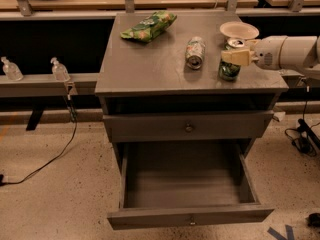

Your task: Pick green can from middle drawer and place on counter

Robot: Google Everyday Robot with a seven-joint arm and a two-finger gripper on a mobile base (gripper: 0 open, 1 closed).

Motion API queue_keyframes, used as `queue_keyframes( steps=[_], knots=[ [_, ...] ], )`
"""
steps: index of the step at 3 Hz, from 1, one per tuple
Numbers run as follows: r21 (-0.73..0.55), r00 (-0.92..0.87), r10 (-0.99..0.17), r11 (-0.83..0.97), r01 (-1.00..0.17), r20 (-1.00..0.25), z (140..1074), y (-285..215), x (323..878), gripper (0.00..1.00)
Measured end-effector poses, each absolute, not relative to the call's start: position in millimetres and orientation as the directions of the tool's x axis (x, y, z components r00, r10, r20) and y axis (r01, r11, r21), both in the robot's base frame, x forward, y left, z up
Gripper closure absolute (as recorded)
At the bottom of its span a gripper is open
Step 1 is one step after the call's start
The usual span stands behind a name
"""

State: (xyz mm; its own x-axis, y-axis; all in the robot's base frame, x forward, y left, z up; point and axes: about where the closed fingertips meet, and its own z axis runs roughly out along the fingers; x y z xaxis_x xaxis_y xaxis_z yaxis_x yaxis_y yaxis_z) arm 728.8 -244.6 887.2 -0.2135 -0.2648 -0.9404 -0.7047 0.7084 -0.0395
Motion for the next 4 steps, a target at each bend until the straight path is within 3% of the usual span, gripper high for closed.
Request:
queue_keyframes(
  steps=[2, 3, 4],
  knots=[
    [-0.039, -0.214, -0.265, 0.708, -0.705, -0.94, 888.0, -244.5, 728.9, 0.06],
    [-0.038, -0.214, -0.265, 0.706, -0.707, -0.94, 887.2, -242.5, 729.4, 0.0],
    [-0.038, -0.214, -0.265, 0.706, -0.707, -0.94, 887.2, -242.4, 729.5, 0.0]
  ],
)
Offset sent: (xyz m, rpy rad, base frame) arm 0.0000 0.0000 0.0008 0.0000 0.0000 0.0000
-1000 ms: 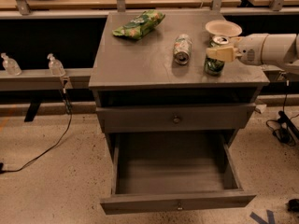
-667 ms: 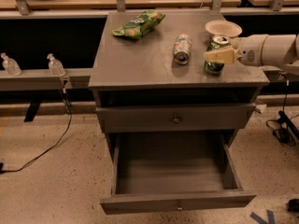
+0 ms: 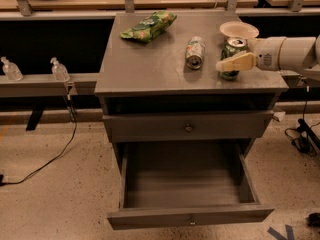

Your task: Pick green can from middle drawer and place on counter

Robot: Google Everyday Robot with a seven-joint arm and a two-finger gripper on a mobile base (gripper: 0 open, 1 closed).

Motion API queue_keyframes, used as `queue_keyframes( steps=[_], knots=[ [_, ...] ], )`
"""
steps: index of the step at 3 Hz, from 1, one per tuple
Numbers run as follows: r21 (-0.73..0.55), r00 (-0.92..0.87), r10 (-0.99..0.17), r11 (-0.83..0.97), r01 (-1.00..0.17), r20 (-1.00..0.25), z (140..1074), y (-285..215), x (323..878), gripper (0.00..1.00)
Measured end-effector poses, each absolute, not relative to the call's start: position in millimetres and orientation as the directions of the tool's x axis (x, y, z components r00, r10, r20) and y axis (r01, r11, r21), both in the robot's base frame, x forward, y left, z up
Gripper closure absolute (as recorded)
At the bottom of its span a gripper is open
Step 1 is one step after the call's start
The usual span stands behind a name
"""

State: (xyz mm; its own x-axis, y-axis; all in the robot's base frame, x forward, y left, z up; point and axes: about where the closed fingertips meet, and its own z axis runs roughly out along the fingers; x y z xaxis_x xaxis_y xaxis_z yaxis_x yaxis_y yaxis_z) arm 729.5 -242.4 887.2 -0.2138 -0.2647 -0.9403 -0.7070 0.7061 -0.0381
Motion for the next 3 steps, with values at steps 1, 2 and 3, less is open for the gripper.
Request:
queue_keyframes(
  steps=[1, 2, 3],
  knots=[
    [-0.04, -0.198, -0.239, 0.726, -0.687, -0.951, 905.9, -264.9, 722.7, 0.0],
    [-0.104, -0.138, -0.258, 0.741, -0.664, -0.956, 939.9, -293.4, 706.9, 0.0],
    [-0.104, -0.138, -0.258, 0.741, -0.664, -0.956, 939.9, -293.4, 706.9, 0.0]
  ],
)
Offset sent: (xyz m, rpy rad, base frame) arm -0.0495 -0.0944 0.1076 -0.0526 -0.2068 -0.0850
